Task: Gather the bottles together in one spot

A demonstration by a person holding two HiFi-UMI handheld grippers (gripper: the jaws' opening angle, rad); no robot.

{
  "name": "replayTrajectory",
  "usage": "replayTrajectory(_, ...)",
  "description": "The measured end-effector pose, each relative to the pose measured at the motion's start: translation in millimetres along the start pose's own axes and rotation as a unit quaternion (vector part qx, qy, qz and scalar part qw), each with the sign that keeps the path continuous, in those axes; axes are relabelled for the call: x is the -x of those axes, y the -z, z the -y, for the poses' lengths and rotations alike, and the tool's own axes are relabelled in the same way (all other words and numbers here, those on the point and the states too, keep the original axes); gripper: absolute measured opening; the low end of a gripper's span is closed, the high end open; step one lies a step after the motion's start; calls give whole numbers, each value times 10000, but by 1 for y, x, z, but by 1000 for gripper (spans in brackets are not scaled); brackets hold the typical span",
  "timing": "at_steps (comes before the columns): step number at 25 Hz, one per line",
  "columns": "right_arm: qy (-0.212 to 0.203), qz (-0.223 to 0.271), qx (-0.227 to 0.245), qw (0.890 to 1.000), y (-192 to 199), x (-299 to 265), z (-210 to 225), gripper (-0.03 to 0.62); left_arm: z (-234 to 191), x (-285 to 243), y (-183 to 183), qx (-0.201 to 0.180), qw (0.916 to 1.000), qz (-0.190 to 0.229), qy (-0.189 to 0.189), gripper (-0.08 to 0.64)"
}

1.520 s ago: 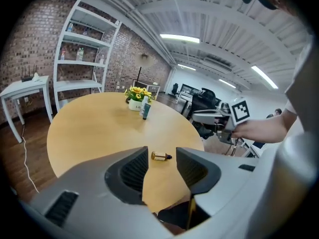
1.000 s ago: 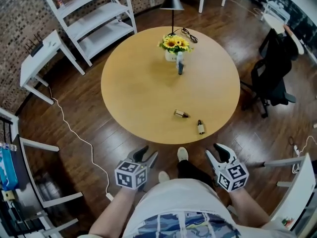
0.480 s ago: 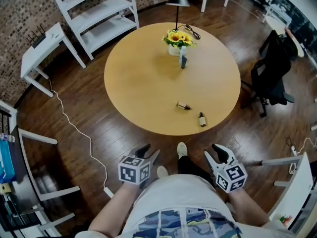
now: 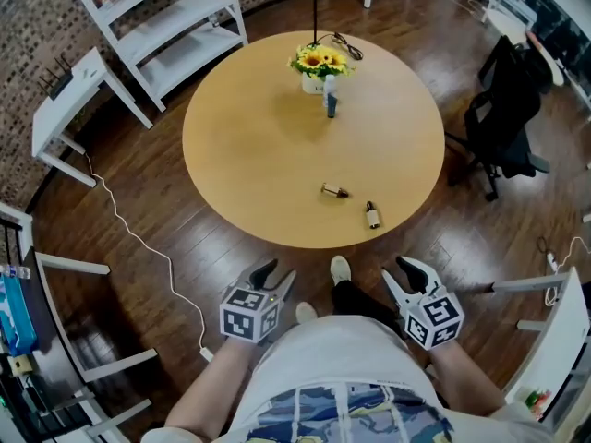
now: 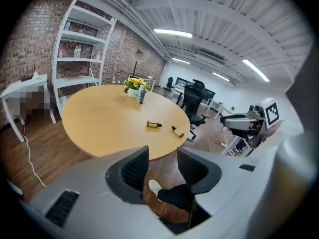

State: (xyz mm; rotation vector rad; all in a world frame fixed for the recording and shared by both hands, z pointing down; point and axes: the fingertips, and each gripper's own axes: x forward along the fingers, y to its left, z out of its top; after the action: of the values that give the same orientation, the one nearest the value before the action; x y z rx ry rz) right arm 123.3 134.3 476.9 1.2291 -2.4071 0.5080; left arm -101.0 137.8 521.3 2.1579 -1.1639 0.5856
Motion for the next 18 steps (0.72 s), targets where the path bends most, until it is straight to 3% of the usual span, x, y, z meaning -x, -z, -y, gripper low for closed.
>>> replayTrajectory(6, -13, -57, -58, 10000, -4, -16, 34, 189, 6, -41, -16, -311, 9986, -322, 271, 218)
replayTrajectory(10, -124, -108, -80, 9998, -11, -33, 59, 189, -1, -78, -36, -812, 9950, -544, 211, 218)
replayTrajectory(15, -258, -102, -8, 9996, -32, -58, 100, 189, -9, -142, -68, -1585, 9819, -975, 356, 218)
replayTrajectory(18, -320, -98, 25, 9994, -45, -69, 125, 189, -14, -182, -86, -2143, 9672, -1279, 476, 218)
